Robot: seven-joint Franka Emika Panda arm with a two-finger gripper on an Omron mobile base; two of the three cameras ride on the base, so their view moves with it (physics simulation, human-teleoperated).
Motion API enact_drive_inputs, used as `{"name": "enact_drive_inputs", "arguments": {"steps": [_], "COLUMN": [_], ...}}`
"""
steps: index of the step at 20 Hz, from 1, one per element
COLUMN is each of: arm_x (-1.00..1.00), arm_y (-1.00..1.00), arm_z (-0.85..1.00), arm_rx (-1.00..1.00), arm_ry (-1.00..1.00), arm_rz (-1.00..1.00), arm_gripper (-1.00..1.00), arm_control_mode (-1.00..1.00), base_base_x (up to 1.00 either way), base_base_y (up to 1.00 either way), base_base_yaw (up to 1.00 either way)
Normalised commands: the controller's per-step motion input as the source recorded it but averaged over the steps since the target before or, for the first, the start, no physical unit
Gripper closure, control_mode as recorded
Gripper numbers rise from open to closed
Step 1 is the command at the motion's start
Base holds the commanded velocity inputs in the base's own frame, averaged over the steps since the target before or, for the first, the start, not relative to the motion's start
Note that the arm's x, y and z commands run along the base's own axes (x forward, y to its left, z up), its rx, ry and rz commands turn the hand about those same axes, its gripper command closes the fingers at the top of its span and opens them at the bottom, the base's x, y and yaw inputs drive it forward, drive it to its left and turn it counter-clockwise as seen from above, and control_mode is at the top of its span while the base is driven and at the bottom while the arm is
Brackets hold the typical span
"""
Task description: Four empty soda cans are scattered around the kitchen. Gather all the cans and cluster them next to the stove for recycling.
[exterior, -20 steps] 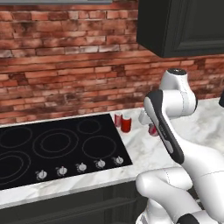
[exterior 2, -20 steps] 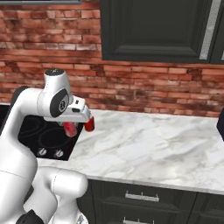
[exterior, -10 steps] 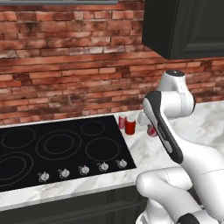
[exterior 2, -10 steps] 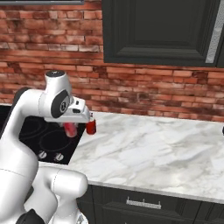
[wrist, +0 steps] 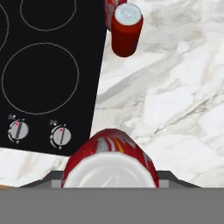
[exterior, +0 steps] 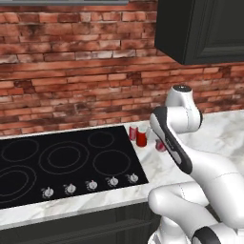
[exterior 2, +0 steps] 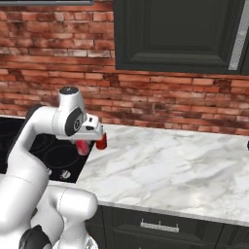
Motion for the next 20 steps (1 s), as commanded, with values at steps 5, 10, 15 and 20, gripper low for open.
{"name": "enact_drive_inputs", "arguments": {"steps": [5, 10, 15, 20], "arm_x": [0.07, 0.04, 0.03, 0.18], "arm_y": [0.0, 0.01, 0.01, 0.0], "arm_z": [-0.29, -0.22, -0.18, -0.12], "arm_rx": [0.0, 0.0, 0.0, 0.0], "arm_ry": [0.01, 0.06, 0.05, 0.0], "arm_rz": [0.0, 0.0, 0.0, 0.0], "arm_gripper": [1.0, 1.0, 1.0, 1.0], "arm_control_mode": [-1.0, -1.0, -1.0, -1.0], "base_base_x": [0.0, 0.0, 0.0, 0.0], "base_base_y": [0.0, 0.0, 0.0, 0.0], "base_base_yaw": [0.0, 0.0, 0.0, 0.0]}}
